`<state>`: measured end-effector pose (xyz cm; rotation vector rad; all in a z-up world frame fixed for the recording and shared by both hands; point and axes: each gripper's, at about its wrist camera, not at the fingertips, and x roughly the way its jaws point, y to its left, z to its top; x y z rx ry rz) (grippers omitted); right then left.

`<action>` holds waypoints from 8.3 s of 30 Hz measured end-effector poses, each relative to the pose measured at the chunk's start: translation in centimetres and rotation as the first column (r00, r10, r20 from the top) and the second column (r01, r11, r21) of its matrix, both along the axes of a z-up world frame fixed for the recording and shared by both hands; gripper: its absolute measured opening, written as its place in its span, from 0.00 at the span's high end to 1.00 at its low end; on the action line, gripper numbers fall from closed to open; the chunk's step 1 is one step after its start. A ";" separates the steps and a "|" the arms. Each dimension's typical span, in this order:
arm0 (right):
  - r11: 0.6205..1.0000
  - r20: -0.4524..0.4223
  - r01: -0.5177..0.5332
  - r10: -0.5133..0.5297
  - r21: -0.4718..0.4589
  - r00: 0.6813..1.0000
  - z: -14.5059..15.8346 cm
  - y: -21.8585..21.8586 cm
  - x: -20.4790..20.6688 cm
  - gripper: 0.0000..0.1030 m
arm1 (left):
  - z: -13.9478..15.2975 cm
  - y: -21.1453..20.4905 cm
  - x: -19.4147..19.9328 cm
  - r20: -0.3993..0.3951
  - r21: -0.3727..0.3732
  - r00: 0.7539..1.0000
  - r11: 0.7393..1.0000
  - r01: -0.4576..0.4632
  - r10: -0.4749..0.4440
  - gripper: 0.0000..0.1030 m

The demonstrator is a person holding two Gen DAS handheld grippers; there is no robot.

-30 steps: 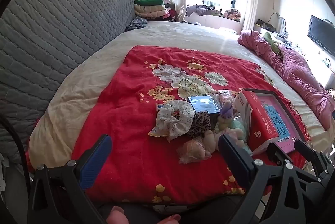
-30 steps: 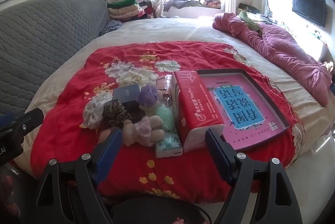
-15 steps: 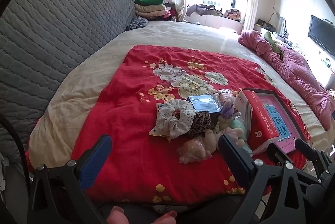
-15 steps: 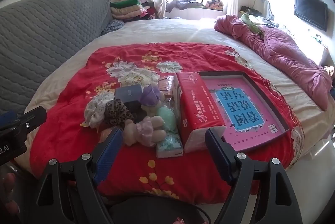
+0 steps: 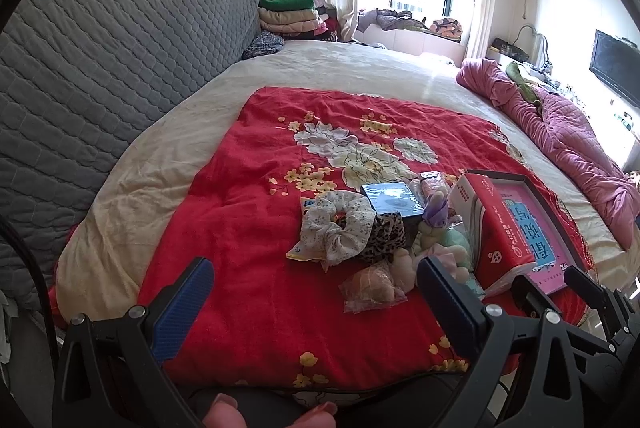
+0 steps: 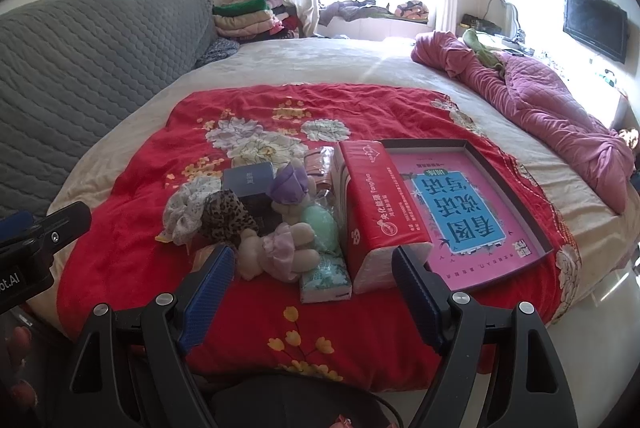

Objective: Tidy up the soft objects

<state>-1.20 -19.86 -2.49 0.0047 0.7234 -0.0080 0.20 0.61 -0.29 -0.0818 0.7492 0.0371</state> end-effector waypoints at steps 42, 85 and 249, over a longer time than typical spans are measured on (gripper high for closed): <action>1.000 -0.004 -0.007 0.007 0.002 1.000 -0.2 0.3 0.3 0.20 | 0.5 -0.5 -0.4 0.009 0.009 1.000 1.000 0.013 -0.013 0.01; 0.943 -0.198 -0.310 0.283 -0.124 0.938 -7.3 3.1 9.3 0.20 | -10.8 3.0 13.8 -0.203 -0.036 0.978 0.999 0.034 -0.041 0.01; 0.990 -0.211 0.135 -0.142 -0.046 0.967 -8.5 -31.1 9.1 0.35 | -10.9 -36.6 12.0 -0.324 -0.129 0.728 0.790 0.599 -0.604 0.82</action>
